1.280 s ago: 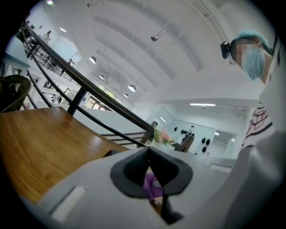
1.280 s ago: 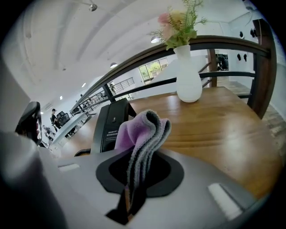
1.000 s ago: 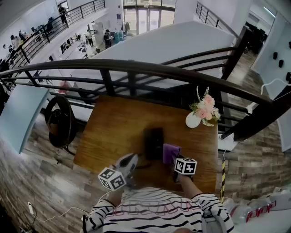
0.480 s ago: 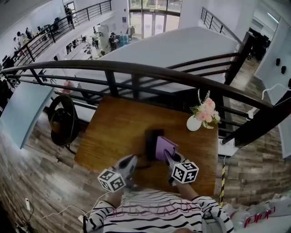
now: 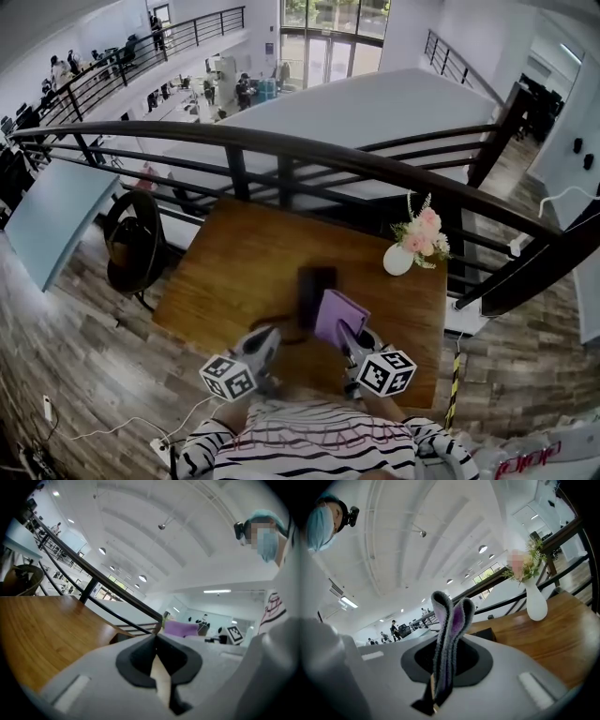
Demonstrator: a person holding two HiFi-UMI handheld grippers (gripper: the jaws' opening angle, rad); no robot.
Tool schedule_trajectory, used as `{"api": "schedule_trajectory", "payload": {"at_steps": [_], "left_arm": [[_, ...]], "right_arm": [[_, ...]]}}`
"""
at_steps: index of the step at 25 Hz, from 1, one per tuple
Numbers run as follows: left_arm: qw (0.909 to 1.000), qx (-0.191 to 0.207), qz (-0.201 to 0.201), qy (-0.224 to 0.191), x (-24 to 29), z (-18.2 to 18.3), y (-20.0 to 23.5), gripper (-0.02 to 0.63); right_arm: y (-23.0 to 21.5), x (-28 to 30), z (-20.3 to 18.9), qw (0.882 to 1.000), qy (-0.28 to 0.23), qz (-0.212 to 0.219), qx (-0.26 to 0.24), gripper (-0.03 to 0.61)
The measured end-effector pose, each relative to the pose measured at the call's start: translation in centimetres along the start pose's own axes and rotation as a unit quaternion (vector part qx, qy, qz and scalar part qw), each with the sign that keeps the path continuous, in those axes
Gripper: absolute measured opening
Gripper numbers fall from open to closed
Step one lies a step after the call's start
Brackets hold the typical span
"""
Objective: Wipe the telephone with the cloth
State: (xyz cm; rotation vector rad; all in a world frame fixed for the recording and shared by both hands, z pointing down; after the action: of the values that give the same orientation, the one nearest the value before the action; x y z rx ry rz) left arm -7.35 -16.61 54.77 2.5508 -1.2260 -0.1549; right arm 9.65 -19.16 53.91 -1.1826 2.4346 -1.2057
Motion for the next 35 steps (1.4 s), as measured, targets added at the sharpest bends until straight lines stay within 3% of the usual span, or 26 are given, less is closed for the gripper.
{"api": "schedule_trajectory", "payload": {"at_steps": [9,17,35], "left_arm": [[0.9999,-0.005,0.012,0.000,-1.1,-1.8,-3.5,0.002],[0.9996,-0.004,0.028,0.000,-2.7,-2.2,-4.0,0.002],[0.9998,-0.003,0.018,0.008,-2.5,-2.6,-5.2,0.002]], "right_arm": [[-0.2,-4.1,-1.0,1.000,0.008,0.008,0.007,0.037],[0.6,-5.2,-1.9,1.000,0.012,0.020,0.007,0.037],[0.1,-6.4,-2.5,1.000,0.015,0.013,0.008,0.037]]}}
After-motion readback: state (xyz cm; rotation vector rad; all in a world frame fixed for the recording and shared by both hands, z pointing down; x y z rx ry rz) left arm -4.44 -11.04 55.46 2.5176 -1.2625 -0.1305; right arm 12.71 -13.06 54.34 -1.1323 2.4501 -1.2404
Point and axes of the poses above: the fingertips, and each gripper's own axes: x forward along the fingers, y to its left, z out of its top, the point moved 2 cm from there along -x, backward along the fingers, and after that the axes turned 14 degrees about x, right-handed, at the moved point
